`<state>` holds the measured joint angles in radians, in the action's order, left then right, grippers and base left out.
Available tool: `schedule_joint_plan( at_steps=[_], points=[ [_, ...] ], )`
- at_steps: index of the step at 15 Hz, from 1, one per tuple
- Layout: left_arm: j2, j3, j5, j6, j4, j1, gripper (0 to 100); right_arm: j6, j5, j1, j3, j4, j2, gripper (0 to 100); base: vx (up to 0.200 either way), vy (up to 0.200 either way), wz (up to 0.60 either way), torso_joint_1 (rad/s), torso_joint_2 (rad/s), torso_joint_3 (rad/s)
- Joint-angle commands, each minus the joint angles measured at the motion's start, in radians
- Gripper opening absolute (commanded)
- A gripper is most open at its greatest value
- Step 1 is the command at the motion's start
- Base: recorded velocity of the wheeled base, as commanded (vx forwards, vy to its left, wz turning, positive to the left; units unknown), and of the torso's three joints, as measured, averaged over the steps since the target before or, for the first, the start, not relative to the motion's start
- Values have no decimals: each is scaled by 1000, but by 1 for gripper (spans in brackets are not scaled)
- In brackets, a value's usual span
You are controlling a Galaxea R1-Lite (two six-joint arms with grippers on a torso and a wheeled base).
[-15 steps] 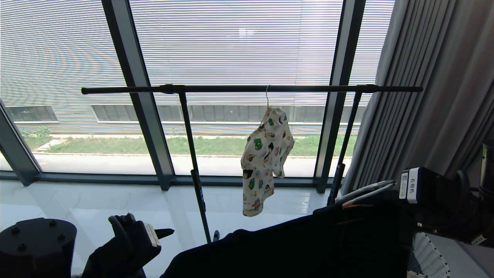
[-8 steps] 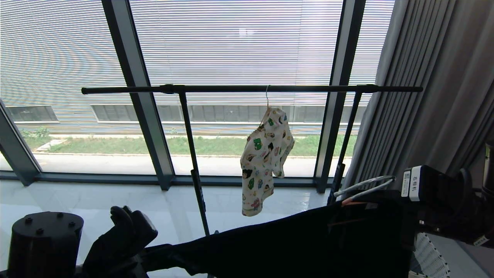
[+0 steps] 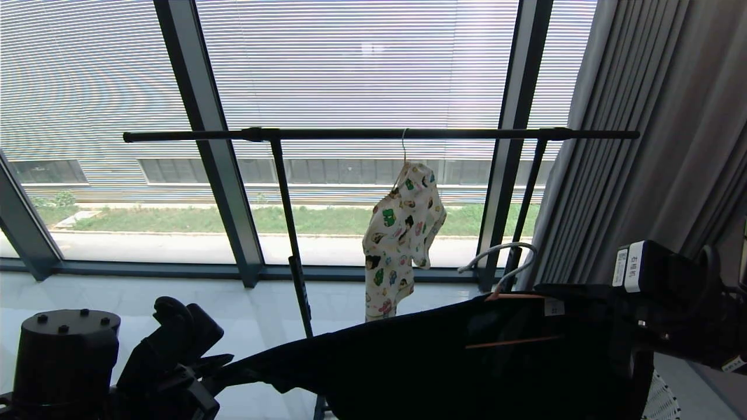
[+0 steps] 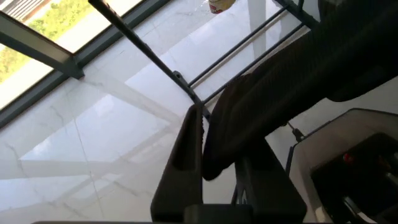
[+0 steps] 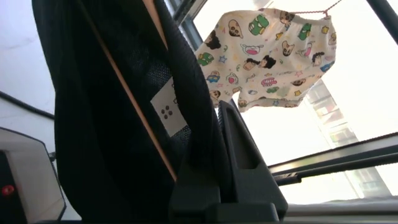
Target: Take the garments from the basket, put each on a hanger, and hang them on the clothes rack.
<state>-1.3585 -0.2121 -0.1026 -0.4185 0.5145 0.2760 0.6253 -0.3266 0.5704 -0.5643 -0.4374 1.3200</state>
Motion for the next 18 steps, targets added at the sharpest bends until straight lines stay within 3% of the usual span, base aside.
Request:
schedule_joint_plan(
  at_steps=[1, 4, 5, 8, 10, 15, 16, 18],
  points=[
    [27, -1, -2, 3, 1, 23, 100, -1, 6, 0, 9, 0, -1, 0, 0, 0, 0, 0, 0, 0],
    [50, -1, 1, 9, 1, 17, 100, -82, 92, 0, 33, 0, -19, 0, 0, 0, 0, 0, 0, 0],
    [68, -1, 1, 17, 1, -17, 100, -174, 170, -3, 49, 0, -41, 0, 0, 0, 0, 0, 0, 0],
    [78, -6, 3, 17, 13, -130, 100, -335, 377, -53, 73, 3, -62, 0, 0, 0, 0, 0, 0, 0],
    [76, -6, 7, 17, 24, -189, 100, -400, 451, -116, 78, 8, -62, 0, 0, 0, 0, 0, 0, 0],
    [78, -7, 70, 17, 25, -199, 100, -411, 468, -311, 41, 126, -53, 0, 0, 0, 0, 0, 0, 0],
    [78, -15, 69, 17, 25, -199, 100, -432, 466, -351, -5, 223, -45, 0, 0, 0, 0, 0, 0, 0],
    [76, -27, 70, 17, 25, -199, 100, -538, 477, -356, -74, 253, 2, 0, 0, 0, 0, 0, 0, 0]
  ],
)
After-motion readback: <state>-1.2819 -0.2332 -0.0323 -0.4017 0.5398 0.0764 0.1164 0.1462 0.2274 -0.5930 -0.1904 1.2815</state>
